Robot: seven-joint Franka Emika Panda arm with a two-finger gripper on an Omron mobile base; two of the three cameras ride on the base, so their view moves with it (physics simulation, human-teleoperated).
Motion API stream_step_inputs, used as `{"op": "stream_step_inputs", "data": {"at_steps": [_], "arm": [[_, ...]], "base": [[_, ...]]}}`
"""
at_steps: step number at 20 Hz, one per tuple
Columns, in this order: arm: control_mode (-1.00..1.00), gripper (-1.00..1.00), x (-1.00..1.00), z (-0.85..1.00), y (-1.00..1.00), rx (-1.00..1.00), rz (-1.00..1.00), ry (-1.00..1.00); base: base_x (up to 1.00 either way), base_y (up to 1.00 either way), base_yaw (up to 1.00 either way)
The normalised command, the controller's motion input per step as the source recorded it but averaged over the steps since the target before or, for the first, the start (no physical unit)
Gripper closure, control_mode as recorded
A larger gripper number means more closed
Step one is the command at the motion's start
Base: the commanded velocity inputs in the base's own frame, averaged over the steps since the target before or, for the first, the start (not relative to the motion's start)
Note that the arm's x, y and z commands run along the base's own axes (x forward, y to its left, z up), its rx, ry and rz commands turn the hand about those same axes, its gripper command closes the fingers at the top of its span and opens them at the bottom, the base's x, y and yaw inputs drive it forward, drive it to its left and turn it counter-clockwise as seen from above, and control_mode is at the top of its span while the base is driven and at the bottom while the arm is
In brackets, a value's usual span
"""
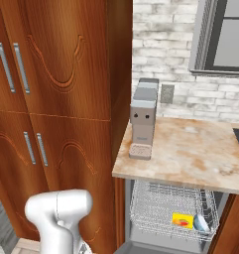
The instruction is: Pick up the cup and bowl from the counter, place them in the dishwasher, and close the dishwasher door.
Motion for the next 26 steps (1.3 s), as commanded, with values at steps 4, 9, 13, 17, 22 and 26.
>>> {"op": "stream_step_inputs", "data": {"at_steps": [4, 9, 13, 17, 22, 26], "arm": [[-1.00, -1.00, 0.22, 0.00, -0.50, 0.10, 0.08, -0.24], [-1.00, -1.00, 0.46, 0.00, -0.44, 0.18, 0.04, -0.25], [-1.00, -1.00, 0.57, 0.02, -0.31, 0.18, 0.02, -0.30], [-1.00, -1.00, 0.72, 0.14, -0.24, 0.14, 0.00, -0.31], [-1.00, -1.00, 0.89, 0.37, -0.07, 0.03, 0.00, -0.32], [-1.00, -1.00, 1.00, 0.48, 0.00, 0.00, 0.00, -0.30]], "base": [[0.00, 0.00, 0.00], [0.00, 0.00, 0.00], [0.00, 0.00, 0.00], [0.00, 0.00, 0.00], [0.00, 0.00, 0.00], [0.00, 0.00, 0.00]]}}
